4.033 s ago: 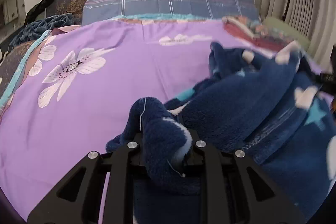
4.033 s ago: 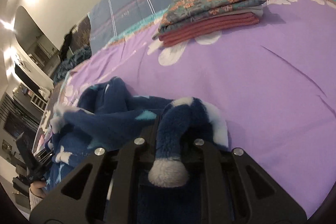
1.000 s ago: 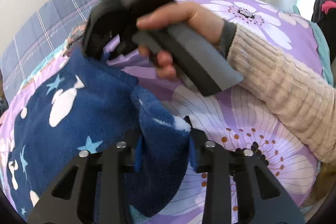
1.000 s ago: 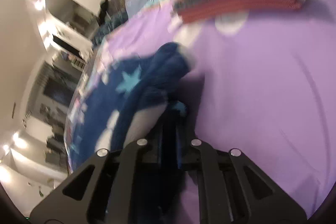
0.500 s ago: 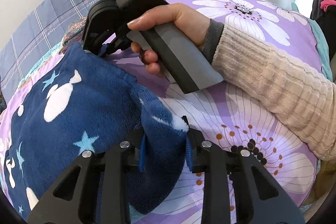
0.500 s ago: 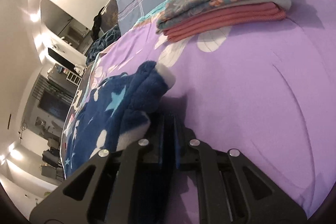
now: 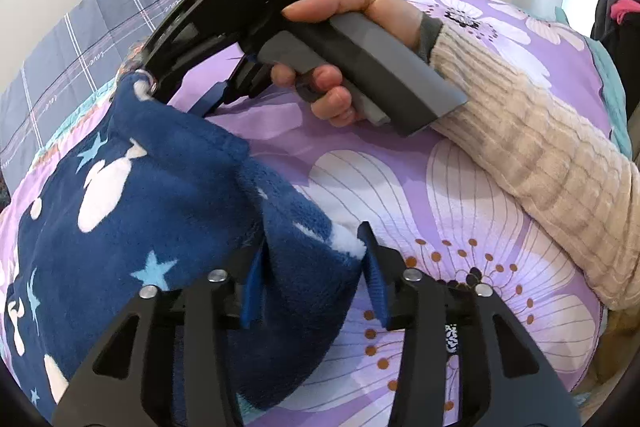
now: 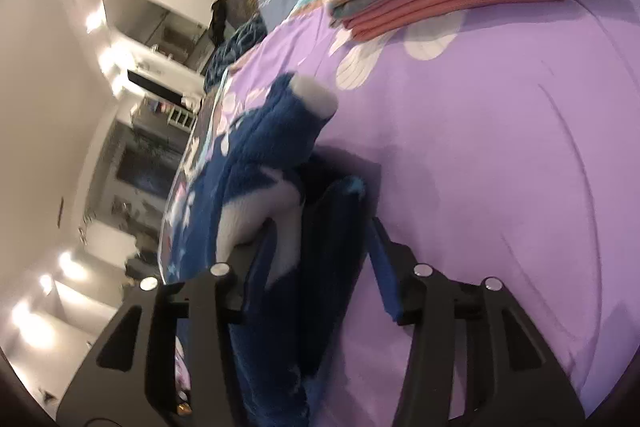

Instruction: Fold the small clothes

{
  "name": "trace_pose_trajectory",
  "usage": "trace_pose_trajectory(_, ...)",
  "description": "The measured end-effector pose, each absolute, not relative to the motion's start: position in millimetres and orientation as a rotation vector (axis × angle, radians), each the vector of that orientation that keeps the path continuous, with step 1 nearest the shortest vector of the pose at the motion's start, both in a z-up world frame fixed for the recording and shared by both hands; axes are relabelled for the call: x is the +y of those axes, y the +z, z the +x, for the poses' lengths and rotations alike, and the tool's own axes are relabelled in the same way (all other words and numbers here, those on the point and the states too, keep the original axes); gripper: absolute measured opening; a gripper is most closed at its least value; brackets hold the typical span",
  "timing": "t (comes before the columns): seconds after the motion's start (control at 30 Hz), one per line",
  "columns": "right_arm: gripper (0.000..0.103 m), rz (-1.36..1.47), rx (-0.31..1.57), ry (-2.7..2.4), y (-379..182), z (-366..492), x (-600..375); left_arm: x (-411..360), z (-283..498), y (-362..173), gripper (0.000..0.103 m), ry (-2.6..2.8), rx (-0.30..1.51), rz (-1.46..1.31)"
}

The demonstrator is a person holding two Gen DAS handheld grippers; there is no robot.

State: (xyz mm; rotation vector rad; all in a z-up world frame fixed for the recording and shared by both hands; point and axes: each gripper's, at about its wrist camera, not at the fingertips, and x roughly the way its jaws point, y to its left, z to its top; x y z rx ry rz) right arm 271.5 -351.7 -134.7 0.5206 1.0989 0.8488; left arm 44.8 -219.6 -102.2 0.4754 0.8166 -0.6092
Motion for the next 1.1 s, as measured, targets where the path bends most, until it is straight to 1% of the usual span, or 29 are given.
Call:
trace_pose_trajectory(0.03, 0.042, 0.489, 1.09, 0.832, -133.9, 269.6, -346.4, -220.6, 44.4, -103.0, 0.044, -0.608, 0.813, 0.483)
trace_pose_trajectory(0.07, 0.014, 0.466, 1.081, 0.813, -132.4, 268.5, -341.5, -221.1, 44.2, -103.1, 0.04, -0.608, 0.811, 0.488)
trace_pose_trajectory(0.1, 0.009, 0.446, 1.077, 0.789, -131.9, 268.2, -336.9, -221.1, 44.1, -102.5, 0.033, -0.605, 0.808, 0.489)
trace_pose_trajectory(0.13, 0.008, 0.441, 1.06, 0.738, -128.4, 266.4, -332.1, -219.1, 44.9, -99.9, 0.024, -0.617, 0.81, 0.476)
trace_pose_trajectory(0.17, 0.007, 0.463, 1.016, 0.715, -121.9, 262.9, -333.1, -215.8, 45.8, -97.0, 0.021, -0.625, 0.815, 0.452)
trace_pose_trajectory(0.23, 0.007, 0.471, 0.908, 0.753, -101.5, 252.3, -337.5, -208.9, 45.7, -90.6, 0.02, -0.642, 0.812, 0.416)
trace_pose_trajectory(0.27, 0.007, 0.45, 0.888, 0.761, -98.5, 250.5, -337.3, -207.6, 45.5, -90.3, 0.02, -0.651, 0.813, 0.415)
trace_pose_trajectory(0.3, 0.007, 0.429, 0.899, 0.747, -102.2, 252.3, -336.2, -206.8, 45.7, -92.2, 0.02, -0.655, 0.819, 0.416)
trace_pose_trajectory(0.33, 0.008, 0.438, 0.954, 0.715, -116.1, 258.8, -335.9, -207.2, 45.7, -97.0, 0.02, -0.653, 0.828, 0.416)
trace_pose_trajectory(0.37, 0.011, 0.461, 1.014, 0.699, -128.0, 264.8, -336.0, -207.5, 46.0, -100.8, 0.021, -0.65, 0.831, 0.417)
trace_pose_trajectory(0.43, 0.012, 0.546, 1.096, 0.706, -142.2, 273.3, -343.5, -208.7, 44.4, -104.3, 0.021, -0.646, 0.822, 0.416)
trace_pose_trajectory(0.5, 0.03, 0.634, 1.088, 0.703, -136.4, 274.4, -361.8, -206.8, 43.8, -103.9, 0.022, -0.648, 0.818, 0.407)
trace_pose_trajectory(0.53, 0.048, 0.655, 1.069, 0.699, -131.6, 273.6, -371.9, -205.7, 44.0, -103.9, 0.022, -0.652, 0.819, 0.399)
trace_pose_trajectory(0.57, 0.061, 0.689, 1.058, 0.718, -127.9, 272.0, -381.6, -204.9, 43.2, -104.5, 0.022, -0.653, 0.82, 0.394)
trace_pose_trajectory(0.67, 0.071, 0.82, 1.068, 0.836, -127.9, 268.7, -401.3, -205.2, 42.0, -105.0, 0.024, -0.657, 0.817, 0.4)
trace_pose_trajectory(0.7, 0.072, 0.819, 1.079, 0.864, -127.5, 267.3, -398.5, -203.6, 41.7, -105.2, 0.024, -0.658, 0.815, 0.401)
trace_pose_trajectory(0.77, 0.076, 0.717, 1.107, 0.867, -128.0, 262.1, -384.2, -203.0, 40.5, -106.1, 0.025, -0.663, 0.811, 0.409)
trace_pose_trajectory(0.83, 0.076, 0.556, 1.111, 0.816, -126.8, 258.2, -354.2, -204.9, 39.6, -105.3, 0.025, -0.667, 0.807, 0.415)
trace_pose_trajectory(0.87, 0.056, 0.514, 1.08, 0.767, -124.6, 255.4, -344.4, -205.3, 39.4, -105.3, 0.026, -0.669, 0.807, 0.416)
trace_pose_trajectory(0.9, 0.025, 0.472, 1.047, 0.709, -122.9, 252.7, -335.4, -205.4, 39.3, -105.2, 0.026, -0.671, 0.806, 0.418)
trace_pose_trajectory(0.93, 0.017, 0.419, 1.042, 0.645, -124.0, 251.3, -325.8, -206.0, 38.5, -104.6, 0.026, -0.677, 0.802, 0.418)
trace_pose_trajectory(1.03, 0.016, 0.342, 0.934, 0.59, -116.3, 242.7, -323.4, -205.4, 36.2, -105.1, 0.026, -0.682, 0.796, 0.405)
trace_pose_trajectory(1.07, 0.021, 0.289, 0.914, 0.595, -116.5, 242.5, -321.7, -204.2, 37.6, -107.0, 0.028, -0.684, 0.793, 0.402)
trace_pose_trajectory(1.1, 0.029, 0.246, 0.899, 0.584, -119.5, 241.7, -317.9, -203.7, 38.0, -109.6, 0.03, -0.696, 0.797, 0.395)
